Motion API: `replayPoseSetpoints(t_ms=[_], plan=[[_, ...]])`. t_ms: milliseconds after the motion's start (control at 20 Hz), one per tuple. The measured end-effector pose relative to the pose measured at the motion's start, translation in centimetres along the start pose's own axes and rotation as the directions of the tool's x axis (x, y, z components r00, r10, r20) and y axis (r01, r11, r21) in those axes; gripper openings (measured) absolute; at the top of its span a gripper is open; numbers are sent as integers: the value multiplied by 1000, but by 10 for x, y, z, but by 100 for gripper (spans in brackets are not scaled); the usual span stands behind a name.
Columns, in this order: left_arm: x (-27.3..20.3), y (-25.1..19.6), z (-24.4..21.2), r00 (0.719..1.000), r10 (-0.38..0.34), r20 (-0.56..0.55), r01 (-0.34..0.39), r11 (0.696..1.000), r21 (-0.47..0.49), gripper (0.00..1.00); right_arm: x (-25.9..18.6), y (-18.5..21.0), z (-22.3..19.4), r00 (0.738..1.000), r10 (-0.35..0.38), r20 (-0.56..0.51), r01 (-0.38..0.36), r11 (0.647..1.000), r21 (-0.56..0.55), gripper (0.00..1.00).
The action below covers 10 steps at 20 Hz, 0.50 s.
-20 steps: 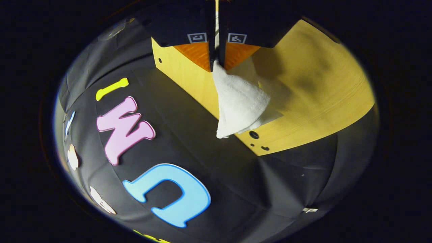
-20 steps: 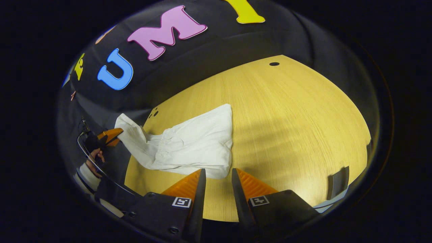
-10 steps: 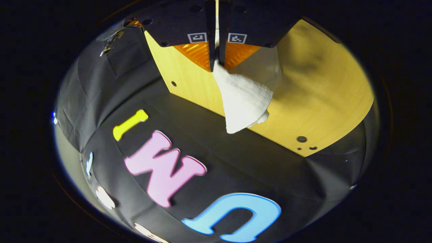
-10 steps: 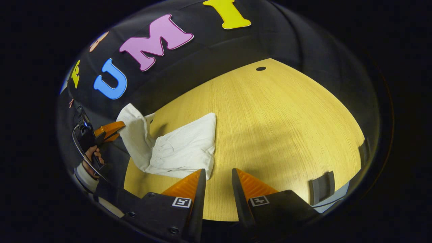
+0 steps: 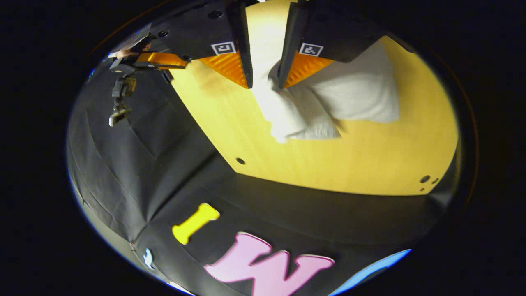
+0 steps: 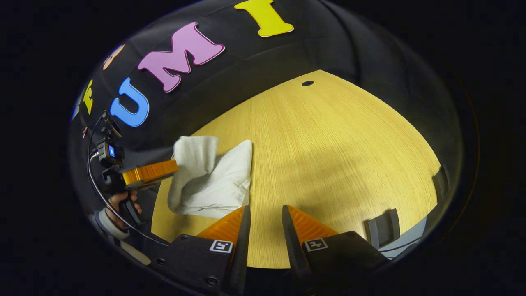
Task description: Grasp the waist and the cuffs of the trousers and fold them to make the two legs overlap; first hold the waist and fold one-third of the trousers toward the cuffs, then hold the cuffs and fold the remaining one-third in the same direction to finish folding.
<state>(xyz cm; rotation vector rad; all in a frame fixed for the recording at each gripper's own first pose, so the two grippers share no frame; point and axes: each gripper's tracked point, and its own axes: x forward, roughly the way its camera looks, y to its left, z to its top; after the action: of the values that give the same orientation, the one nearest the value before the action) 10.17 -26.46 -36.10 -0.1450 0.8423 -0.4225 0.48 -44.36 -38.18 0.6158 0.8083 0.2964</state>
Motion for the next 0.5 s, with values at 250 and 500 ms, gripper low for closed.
replayPoseSetpoints(t_ms=[250,500], plan=[[-2,-40,-23,987,-149,-51,148,988,-39,74,-1,-5,0,1000,-3,0,3,1000,7,48],[-18,-9,-37,997,-47,-66,38,991,-131,86,2,2,-1,1000,15,-11,-15,1000,-2,48]])
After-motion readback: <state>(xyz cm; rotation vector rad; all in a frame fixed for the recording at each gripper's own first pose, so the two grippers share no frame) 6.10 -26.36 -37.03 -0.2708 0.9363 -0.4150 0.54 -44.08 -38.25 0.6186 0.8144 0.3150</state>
